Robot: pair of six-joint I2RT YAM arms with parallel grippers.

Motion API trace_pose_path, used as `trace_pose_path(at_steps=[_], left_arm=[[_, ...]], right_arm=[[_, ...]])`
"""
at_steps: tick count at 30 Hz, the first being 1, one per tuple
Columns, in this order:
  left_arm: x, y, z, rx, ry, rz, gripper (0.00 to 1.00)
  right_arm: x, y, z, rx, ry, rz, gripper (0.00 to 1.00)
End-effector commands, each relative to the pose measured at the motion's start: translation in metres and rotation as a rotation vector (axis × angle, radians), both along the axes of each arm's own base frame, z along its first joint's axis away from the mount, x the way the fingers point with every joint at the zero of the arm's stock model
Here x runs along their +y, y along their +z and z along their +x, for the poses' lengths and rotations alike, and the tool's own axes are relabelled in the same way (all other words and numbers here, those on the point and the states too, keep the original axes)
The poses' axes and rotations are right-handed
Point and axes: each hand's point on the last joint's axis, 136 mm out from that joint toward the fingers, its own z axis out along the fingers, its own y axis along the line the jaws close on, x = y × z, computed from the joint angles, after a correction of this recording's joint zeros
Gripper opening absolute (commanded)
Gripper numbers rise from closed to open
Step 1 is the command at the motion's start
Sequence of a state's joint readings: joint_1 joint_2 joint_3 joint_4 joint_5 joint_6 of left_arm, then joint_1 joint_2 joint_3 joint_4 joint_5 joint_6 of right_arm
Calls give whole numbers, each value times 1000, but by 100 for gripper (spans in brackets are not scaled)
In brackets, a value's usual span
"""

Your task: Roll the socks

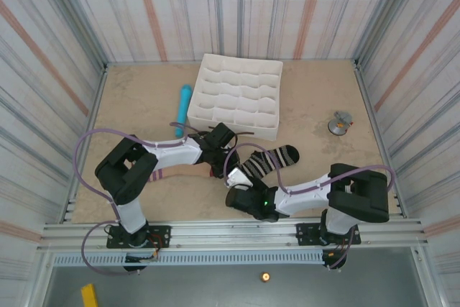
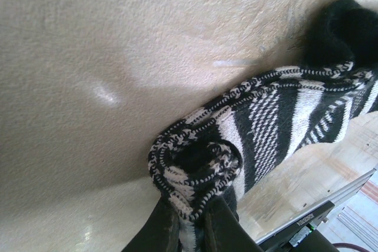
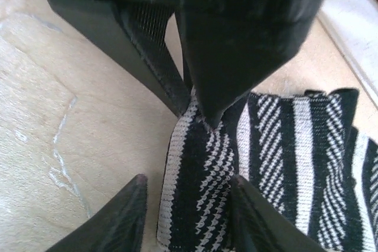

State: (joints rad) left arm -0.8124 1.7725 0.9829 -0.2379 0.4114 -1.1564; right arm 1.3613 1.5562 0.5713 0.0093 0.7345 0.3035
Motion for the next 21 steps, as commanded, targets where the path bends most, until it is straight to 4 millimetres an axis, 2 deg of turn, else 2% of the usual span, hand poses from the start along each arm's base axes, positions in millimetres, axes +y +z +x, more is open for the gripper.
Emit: trace_pose_path(at_steps=[1, 5, 7, 8, 10, 14, 16, 21], left_arm=[[10, -3, -7, 33, 17, 22, 0], [9, -1, -5, 28, 24, 15, 0], [9, -2, -4, 23, 33, 10, 3], [9, -1, -4, 17, 38, 5, 11], [7, 3, -1, 2, 46, 0, 35], [5, 14, 5, -43, 60, -20, 63], [2, 22, 10, -75, 71, -49, 72], [-4, 35, 16, -128, 64, -87, 77]], right_arm=[[0, -5, -2, 18, -15, 6, 25], [-5, -10, -6, 59, -34, 40, 1], [-5, -16, -11, 113, -23, 78, 0], [-5, -21, -14, 167, -13, 100, 0], [-6, -27, -20, 241, -15, 154, 0], [-12, -31, -28, 322, -23, 212, 0], [-15, -34, -31, 376, -33, 250, 0], [-24, -38, -34, 477, -67, 360, 0]])
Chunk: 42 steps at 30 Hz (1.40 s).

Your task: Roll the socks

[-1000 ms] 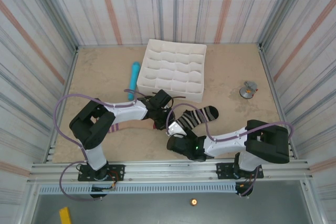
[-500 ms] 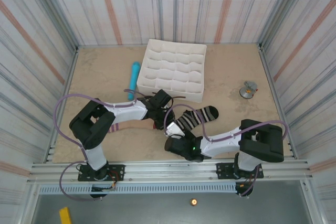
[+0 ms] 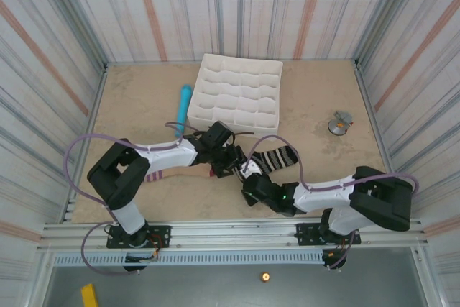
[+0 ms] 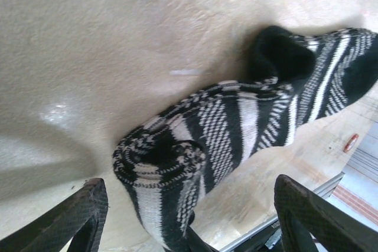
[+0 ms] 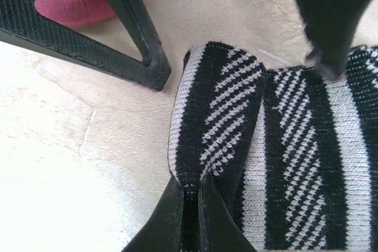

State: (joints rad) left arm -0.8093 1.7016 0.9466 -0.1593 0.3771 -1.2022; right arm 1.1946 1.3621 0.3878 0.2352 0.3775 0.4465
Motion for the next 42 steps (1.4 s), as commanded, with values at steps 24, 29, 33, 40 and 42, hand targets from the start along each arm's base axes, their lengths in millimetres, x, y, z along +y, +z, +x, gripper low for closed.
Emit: trace_pose_path(at_steps=[24, 29, 33, 40, 42], left_arm=[[0, 25, -6, -251, -5, 82, 59], [-14, 21, -8, -251, -38, 53, 54], [-29, 18, -8, -255, -67, 22, 49], [-57, 17, -3, -273, -123, -48, 48], [-63, 17, -2, -283, -142, -45, 47]], right_arm=[[-83, -35, -23, 626, -378, 457, 0], [-96, -32, -19, 693, -451, 535, 0], [-106, -39, -21, 762, -516, 573, 0], [-115, -55, -25, 851, -627, 556, 0], [-119, -59, -28, 871, -659, 539, 0]])
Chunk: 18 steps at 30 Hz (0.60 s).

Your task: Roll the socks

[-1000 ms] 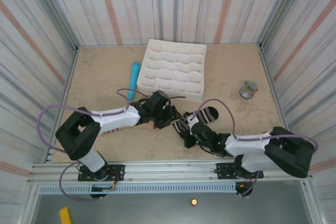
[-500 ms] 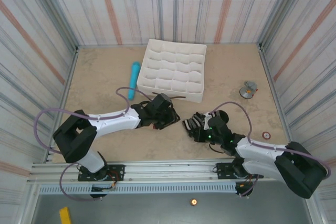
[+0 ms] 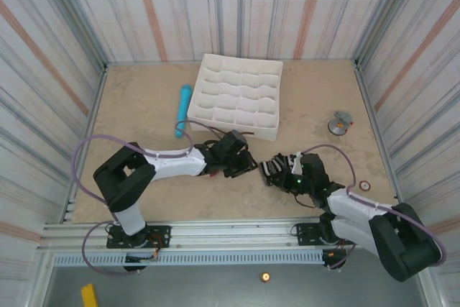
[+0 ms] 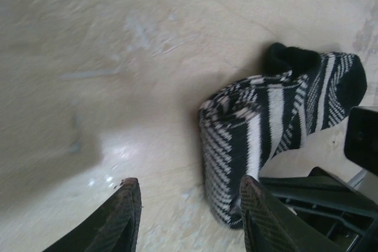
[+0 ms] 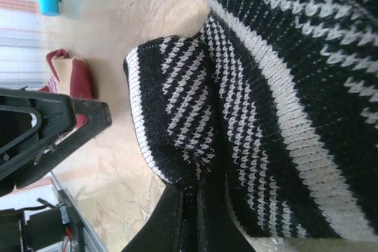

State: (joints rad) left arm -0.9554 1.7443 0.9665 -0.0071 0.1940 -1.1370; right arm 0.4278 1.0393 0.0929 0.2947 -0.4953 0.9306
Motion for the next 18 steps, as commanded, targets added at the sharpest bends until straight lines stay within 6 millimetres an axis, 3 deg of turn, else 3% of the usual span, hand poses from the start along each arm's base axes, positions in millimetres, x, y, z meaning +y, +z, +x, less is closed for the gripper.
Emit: trace_pose_path(at_steps=[1, 10, 18], left_arm=[[-21, 10, 2, -42, -66, -41, 46], [-38, -8, 0, -42, -110, -29, 40], [-41, -27, -2, -11, -114, 10, 36]], right_arm=[[-31, -56, -45, 302, -77, -136, 0], [-33, -61, -46, 371, -105, -109, 0], [-34, -64, -44, 393, -115, -95, 0]])
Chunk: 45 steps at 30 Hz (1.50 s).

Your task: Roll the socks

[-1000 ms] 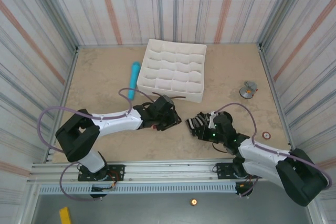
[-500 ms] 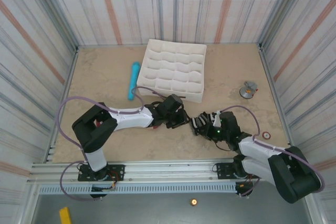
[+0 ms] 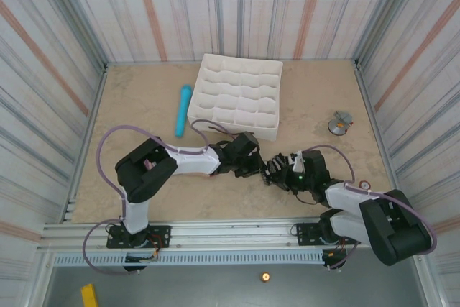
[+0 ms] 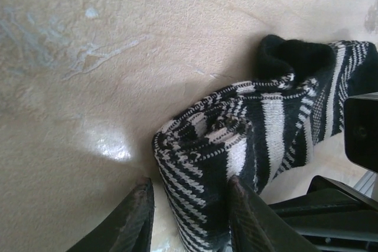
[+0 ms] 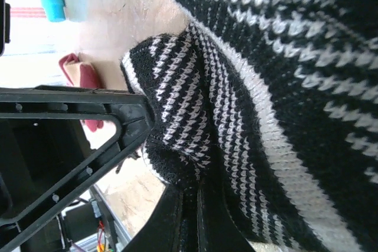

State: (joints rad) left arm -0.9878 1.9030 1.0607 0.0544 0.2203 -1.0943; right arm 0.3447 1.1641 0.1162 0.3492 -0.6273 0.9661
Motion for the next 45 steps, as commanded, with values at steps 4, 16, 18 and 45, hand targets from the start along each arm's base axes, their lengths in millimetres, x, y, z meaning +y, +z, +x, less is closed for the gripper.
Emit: trace_pose_path(at_steps=[4, 16, 18, 45], left_arm=[[-6, -13, -4, 19, -33, 38, 35], [8, -22, 7, 9, 37, 145, 1], [13, -17, 11, -1, 53, 158, 0], [119, -3, -24, 267, 495, 319, 0]], right_arm=[[-34, -62, -47, 300, -85, -172, 0], [-31, -53, -38, 258, -65, -165, 3], [-28, -47, -34, 231, -47, -164, 12], [48, 49, -15, -863, 387, -936, 59]])
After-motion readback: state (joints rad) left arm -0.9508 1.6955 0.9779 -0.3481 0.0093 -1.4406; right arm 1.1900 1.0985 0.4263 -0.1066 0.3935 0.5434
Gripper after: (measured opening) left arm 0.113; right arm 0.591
